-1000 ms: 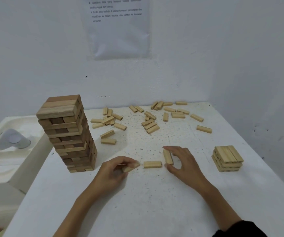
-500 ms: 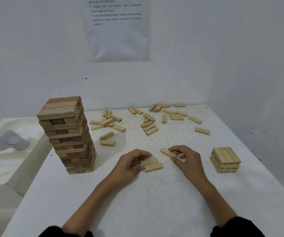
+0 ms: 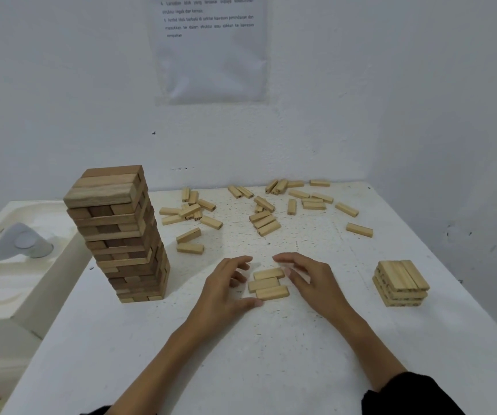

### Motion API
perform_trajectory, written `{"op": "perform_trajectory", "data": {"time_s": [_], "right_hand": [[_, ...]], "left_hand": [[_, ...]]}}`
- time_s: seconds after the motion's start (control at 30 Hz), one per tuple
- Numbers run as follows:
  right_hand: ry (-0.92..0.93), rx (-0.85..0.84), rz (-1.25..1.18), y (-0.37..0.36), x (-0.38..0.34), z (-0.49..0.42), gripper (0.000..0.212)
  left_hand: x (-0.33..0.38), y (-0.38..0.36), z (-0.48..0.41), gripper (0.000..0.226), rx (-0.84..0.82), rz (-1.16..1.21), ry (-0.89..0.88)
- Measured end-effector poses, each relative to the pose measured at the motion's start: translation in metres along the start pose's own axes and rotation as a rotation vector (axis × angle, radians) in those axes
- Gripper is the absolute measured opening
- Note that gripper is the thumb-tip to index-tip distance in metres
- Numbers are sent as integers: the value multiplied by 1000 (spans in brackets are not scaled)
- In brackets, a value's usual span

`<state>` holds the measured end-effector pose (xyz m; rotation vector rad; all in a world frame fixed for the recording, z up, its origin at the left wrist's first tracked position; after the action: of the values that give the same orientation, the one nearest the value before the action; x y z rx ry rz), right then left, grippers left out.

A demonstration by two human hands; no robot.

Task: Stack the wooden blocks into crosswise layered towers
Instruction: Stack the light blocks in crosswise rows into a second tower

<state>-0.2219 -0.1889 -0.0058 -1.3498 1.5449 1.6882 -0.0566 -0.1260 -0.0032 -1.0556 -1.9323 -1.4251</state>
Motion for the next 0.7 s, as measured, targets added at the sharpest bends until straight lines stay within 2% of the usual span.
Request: {"op": "perform_trajectory", "data": {"time_s": [0.07, 0.1, 0.17, 0.23, 0.37, 0.5, 0.6, 0.7], "right_hand": [[-3, 105, 220, 6, 3, 8, 37], [-51, 96, 376, 7, 6, 13, 45], [-195, -43, 663, 0, 16, 28, 67], [-222, -111, 776, -8, 15, 40, 91], [-110, -69, 746, -22, 3, 44, 93], [-135, -78, 781, -19, 7, 39, 90], [-162, -86, 609, -8, 12, 29, 82], [-132, -119, 524, -4, 14, 16, 96]], "left_hand": [[-1, 1, 1, 65, -59, -122, -19], [-2, -1, 4, 72, -126, -222, -7], [-6, -13, 17, 92, -287, -403, 55], [-1, -25, 30, 111, -367, -458, 75], [5, -37, 30, 113, -380, -434, 58], [1, -38, 27, 103, -382, -468, 74], [-1, -28, 25, 107, -372, -468, 83], [-10, -15, 10, 113, -313, -420, 69]]}}
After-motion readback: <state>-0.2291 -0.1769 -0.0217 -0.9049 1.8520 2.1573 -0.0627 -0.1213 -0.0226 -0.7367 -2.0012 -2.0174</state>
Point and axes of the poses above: each hand's wrist, its own z-axis away from the middle knuckle, its own y-axis out of the back of the hand, x = y × z, the point moved 6 cm from there along -z, towards the middle knuckle, and after that the axes turned 12 degrees about -y, right-handed, at the moved point
